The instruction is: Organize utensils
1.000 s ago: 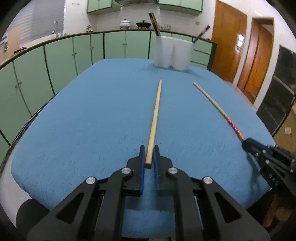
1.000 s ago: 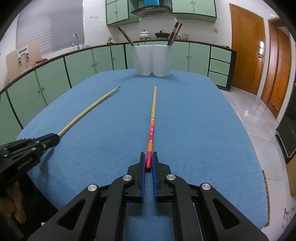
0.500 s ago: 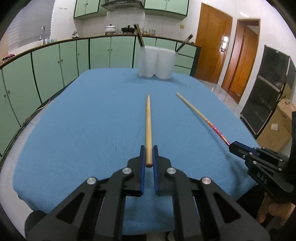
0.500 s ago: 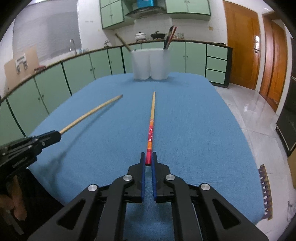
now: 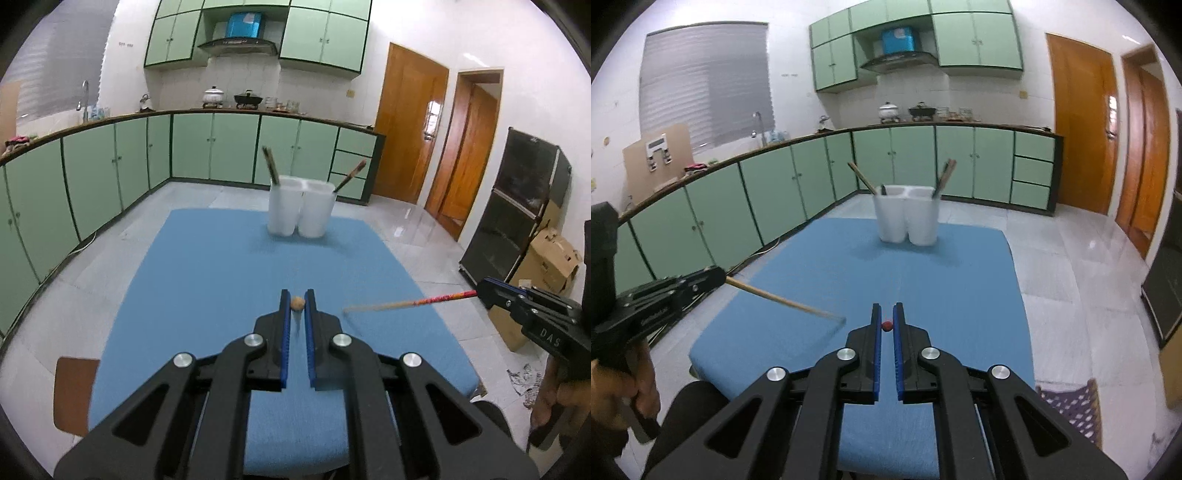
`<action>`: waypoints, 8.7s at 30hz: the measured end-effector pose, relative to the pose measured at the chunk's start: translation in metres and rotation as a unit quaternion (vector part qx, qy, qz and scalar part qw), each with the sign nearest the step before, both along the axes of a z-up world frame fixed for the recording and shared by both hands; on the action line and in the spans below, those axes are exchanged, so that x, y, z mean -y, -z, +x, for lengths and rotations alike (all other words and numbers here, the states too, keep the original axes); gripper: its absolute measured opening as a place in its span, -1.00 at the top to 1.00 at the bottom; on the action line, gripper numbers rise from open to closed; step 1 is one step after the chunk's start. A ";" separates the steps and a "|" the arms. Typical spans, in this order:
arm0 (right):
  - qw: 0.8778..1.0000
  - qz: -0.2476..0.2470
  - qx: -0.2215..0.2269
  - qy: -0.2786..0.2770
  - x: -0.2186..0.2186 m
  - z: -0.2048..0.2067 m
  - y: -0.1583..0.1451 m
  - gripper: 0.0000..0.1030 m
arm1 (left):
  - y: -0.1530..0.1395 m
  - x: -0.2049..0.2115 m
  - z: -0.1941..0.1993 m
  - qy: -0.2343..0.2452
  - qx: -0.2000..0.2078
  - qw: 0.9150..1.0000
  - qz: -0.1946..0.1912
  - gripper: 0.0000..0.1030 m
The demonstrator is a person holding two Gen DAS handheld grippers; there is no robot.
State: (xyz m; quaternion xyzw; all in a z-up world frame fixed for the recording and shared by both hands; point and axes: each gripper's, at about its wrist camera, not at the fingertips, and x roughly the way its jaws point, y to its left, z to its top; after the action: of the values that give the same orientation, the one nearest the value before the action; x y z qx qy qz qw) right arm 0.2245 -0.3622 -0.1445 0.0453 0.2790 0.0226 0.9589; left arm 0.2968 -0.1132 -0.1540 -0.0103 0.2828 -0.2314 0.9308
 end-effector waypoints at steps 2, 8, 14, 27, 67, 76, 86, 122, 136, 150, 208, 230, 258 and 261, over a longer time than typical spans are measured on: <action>1.000 -0.009 -0.005 -0.011 -0.003 0.009 -0.018 0.89 | -0.015 0.000 0.010 0.011 -0.001 1.000 0.006 0.88; 0.998 -0.027 -0.050 -0.029 -0.004 0.053 -0.040 0.89 | -0.039 0.004 0.038 0.036 -0.019 0.999 0.018 0.88; 0.995 -0.034 -0.088 -0.039 -0.004 0.091 -0.053 0.89 | -0.044 0.008 0.067 0.048 -0.048 0.997 0.026 0.88; 0.990 -0.046 -0.128 -0.026 0.008 0.167 -0.119 0.89 | -0.094 0.033 0.142 0.065 -0.055 0.995 0.060 0.88; 0.991 0.022 -0.114 0.068 0.108 0.387 -0.094 0.46 | -0.092 0.116 0.396 -0.027 -0.055 0.997 0.042 0.05; 0.994 0.005 -0.061 0.088 0.113 0.320 -0.133 -0.28 | -0.137 0.068 0.348 -0.045 -0.017 0.998 0.046 -0.68; 0.990 -0.083 0.014 0.116 0.056 0.151 -0.114 -0.88 | -0.120 -0.009 0.196 -0.076 0.054 0.992 0.079 -0.89; 0.982 -0.037 0.075 0.167 -0.080 -0.192 -0.063 -0.88 | -0.093 -0.066 -0.221 -0.148 0.087 0.983 0.063 -0.90; 0.982 -0.025 0.109 0.154 -0.100 -0.238 -0.075 -0.88 | -0.116 -0.098 -0.271 -0.192 0.102 0.975 0.038 -0.90; 0.978 -0.026 0.139 0.155 -0.111 -0.265 -0.091 -0.88 | -0.138 -0.108 -0.302 -0.196 0.130 0.971 0.038 -0.90; 0.973 -0.043 0.157 0.164 -0.119 -0.278 -0.090 -0.88 | -0.132 -0.106 -0.317 -0.215 0.144 0.966 0.029 -0.89; 0.973 -0.044 0.157 0.163 -0.121 -0.278 -0.092 -0.88 | -0.133 -0.106 -0.316 -0.214 0.143 0.966 0.029 -0.89; 0.974 -0.044 0.156 0.161 -0.124 -0.277 -0.095 -0.88 | -0.132 -0.107 -0.316 -0.214 0.141 0.966 0.028 -0.89; 0.973 -0.044 0.156 0.161 -0.124 -0.277 -0.094 -0.88 | -0.132 -0.107 -0.316 -0.214 0.141 0.966 0.028 -0.89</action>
State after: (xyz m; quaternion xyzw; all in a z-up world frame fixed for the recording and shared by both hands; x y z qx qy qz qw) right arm -0.0523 -0.2383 -0.0501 0.0438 0.1157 -0.1379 0.9827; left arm -0.0191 -0.0064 -0.0224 -0.0116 0.1466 -0.0181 0.9890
